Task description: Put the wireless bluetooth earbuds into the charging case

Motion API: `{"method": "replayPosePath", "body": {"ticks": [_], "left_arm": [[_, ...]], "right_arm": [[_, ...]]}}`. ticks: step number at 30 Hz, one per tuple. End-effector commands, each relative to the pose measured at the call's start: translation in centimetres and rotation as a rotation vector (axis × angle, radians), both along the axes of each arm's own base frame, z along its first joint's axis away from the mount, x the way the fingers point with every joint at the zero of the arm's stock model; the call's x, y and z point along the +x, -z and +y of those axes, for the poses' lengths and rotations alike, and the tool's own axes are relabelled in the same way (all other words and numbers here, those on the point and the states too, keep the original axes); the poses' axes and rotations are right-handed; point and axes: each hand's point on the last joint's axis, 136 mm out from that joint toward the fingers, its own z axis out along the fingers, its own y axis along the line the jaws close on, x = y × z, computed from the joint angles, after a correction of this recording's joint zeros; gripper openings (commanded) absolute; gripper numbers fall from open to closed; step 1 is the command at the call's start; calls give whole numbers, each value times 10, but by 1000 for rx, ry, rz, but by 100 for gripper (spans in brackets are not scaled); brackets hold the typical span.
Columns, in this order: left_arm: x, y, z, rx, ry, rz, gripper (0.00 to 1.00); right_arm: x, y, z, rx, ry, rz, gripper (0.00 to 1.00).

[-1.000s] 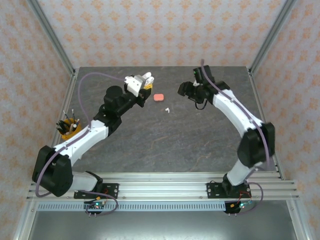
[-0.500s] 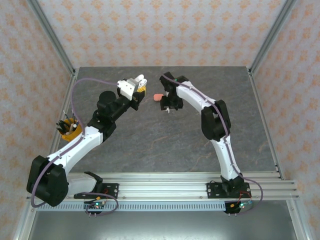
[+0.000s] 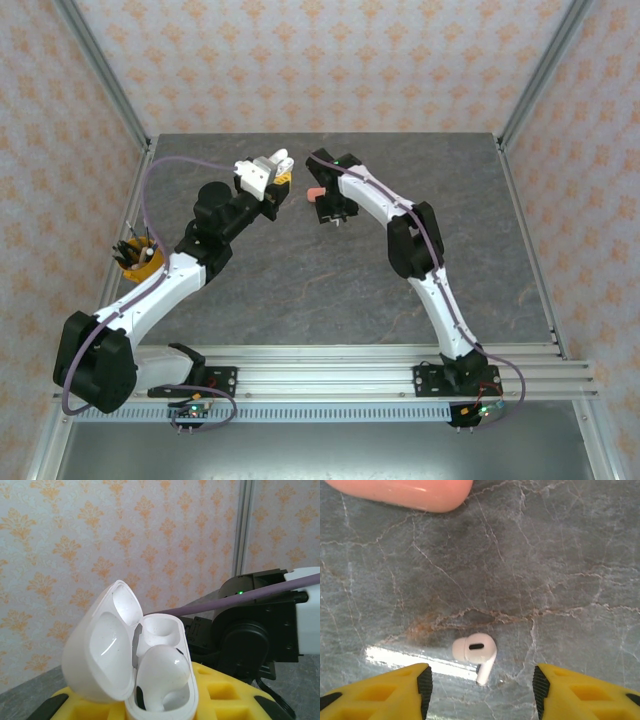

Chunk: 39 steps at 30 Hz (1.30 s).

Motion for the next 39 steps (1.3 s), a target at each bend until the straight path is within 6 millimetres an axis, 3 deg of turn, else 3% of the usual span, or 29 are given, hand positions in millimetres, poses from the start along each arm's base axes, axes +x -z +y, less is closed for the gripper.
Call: {"method": "replayPosePath", "body": {"ticks": [1,39], "left_arm": [[2,-11,7,-18,-20,-39,0],[6,-9,4,-26,-14,-29,0]], "right_arm": [[4,2,-2,-32,-5,-3,56],[-1,34,-12,-40,29,56,32]]}}
